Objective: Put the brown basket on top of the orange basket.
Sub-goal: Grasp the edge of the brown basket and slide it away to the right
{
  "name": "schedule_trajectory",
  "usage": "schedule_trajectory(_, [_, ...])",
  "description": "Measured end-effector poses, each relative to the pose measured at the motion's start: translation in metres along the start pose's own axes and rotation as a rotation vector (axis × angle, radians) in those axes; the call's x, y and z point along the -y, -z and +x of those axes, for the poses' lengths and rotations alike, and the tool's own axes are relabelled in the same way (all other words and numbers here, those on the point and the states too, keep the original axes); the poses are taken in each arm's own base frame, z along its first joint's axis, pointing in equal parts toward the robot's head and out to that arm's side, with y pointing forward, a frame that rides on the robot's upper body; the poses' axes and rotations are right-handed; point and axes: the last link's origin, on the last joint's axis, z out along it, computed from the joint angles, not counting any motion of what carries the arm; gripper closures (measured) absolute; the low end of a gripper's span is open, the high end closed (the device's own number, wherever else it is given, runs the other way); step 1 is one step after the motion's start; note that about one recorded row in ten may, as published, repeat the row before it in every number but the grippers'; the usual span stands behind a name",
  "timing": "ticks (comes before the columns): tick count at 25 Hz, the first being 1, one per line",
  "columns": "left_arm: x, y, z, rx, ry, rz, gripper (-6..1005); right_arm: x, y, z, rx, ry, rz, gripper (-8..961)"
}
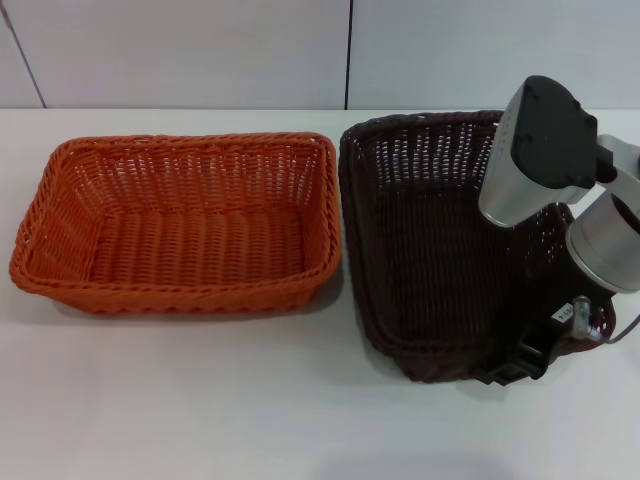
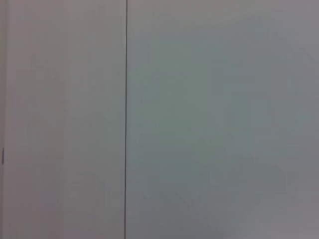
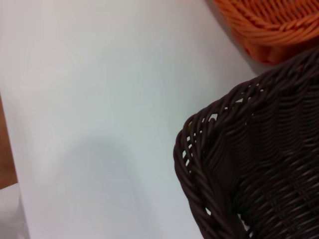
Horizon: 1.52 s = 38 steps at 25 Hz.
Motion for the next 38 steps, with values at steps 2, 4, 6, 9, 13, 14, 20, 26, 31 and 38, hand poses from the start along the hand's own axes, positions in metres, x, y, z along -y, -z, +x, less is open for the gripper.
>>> schedule_trajectory(2, [0.001, 0.000, 0.000, 0.002, -0.003, 0.001, 329, 0.000, 0.001, -0.001, 0.004, -0.001, 0.008, 641])
schedule_trajectory(4, [0.000, 0.000, -0.001, 0.002, -0.004, 0.000, 330, 0.000, 0.004, -0.004, 0.015, -0.007, 0.025, 651])
schedule_trajectory(6, [0.000, 0.000, -0.001, 0.004, -0.007, 0.000, 330, -0.002, 0.009, -0.008, 0.031, -0.010, 0.049, 662])
schedule_trajectory(9, [0.000, 0.000, -0.001, 0.005, -0.009, 0.000, 330, -0.006, 0.019, -0.015, 0.054, 0.005, 0.087, 673])
schedule_trajectory(13, [0.001, 0.000, -0.001, 0.002, -0.012, -0.001, 330, -0.010, 0.031, -0.023, 0.071, 0.023, 0.122, 685])
schedule_trajectory(14, [0.001, 0.000, -0.001, 0.002, -0.012, -0.001, 330, -0.011, 0.034, -0.025, 0.072, 0.024, 0.130, 688])
schedule_trajectory(20, [0.003, 0.001, -0.002, 0.005, -0.016, 0.004, 331, -0.014, 0.049, -0.031, 0.083, 0.029, 0.204, 714])
schedule_trajectory(26, [0.003, 0.001, -0.003, 0.009, -0.022, 0.001, 331, -0.019, 0.068, -0.037, 0.099, 0.036, 0.291, 745])
schedule_trajectory(31, [0.003, 0.000, -0.003, 0.011, -0.024, 0.000, 331, -0.021, 0.073, -0.040, 0.110, 0.041, 0.311, 764])
schedule_trajectory(38, [0.004, 0.001, -0.004, 0.014, -0.027, 0.000, 332, -0.023, 0.080, -0.044, 0.110, 0.052, 0.347, 767])
